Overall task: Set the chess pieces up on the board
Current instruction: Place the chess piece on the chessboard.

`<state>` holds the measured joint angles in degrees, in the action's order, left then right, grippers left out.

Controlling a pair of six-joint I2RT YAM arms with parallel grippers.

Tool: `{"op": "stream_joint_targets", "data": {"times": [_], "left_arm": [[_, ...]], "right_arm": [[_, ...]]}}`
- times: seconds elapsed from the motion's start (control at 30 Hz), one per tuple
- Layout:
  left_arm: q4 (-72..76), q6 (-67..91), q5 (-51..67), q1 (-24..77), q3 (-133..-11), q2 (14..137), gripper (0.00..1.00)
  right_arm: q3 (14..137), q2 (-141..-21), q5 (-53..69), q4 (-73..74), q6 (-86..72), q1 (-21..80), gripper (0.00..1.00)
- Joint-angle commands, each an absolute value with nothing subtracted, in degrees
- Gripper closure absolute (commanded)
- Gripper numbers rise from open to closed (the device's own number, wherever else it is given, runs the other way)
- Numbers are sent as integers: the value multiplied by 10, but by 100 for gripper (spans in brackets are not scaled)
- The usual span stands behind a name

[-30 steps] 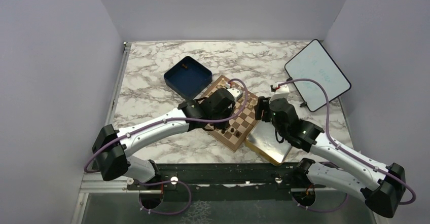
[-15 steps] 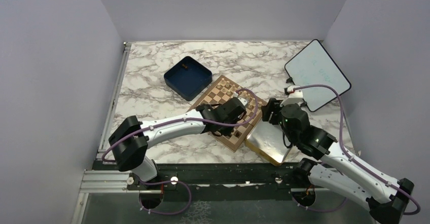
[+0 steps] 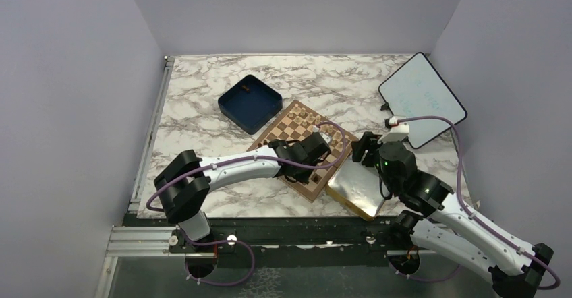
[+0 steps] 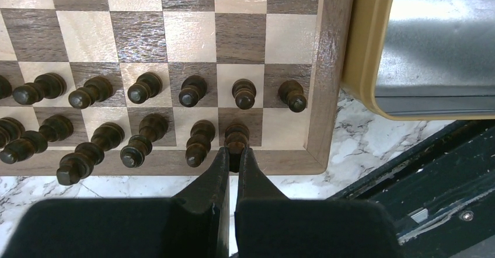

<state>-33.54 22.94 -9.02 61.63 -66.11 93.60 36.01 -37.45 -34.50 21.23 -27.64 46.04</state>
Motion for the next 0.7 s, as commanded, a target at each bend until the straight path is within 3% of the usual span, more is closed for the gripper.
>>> {"op": "stream_joint_targets", "data": {"times": [0.0, 0.43, 0.67], "left_arm": [[-326, 225, -89, 620, -678, 947, 100], [-324, 215, -67, 620, -682, 974, 100], [-331, 213, -70, 620, -684, 974, 94]], "right_arm": [[350, -365, -367, 225, -286, 459, 37], [353, -358, -373, 231, -278, 459, 37], [355, -359, -377, 233, -274, 459, 37]]}}
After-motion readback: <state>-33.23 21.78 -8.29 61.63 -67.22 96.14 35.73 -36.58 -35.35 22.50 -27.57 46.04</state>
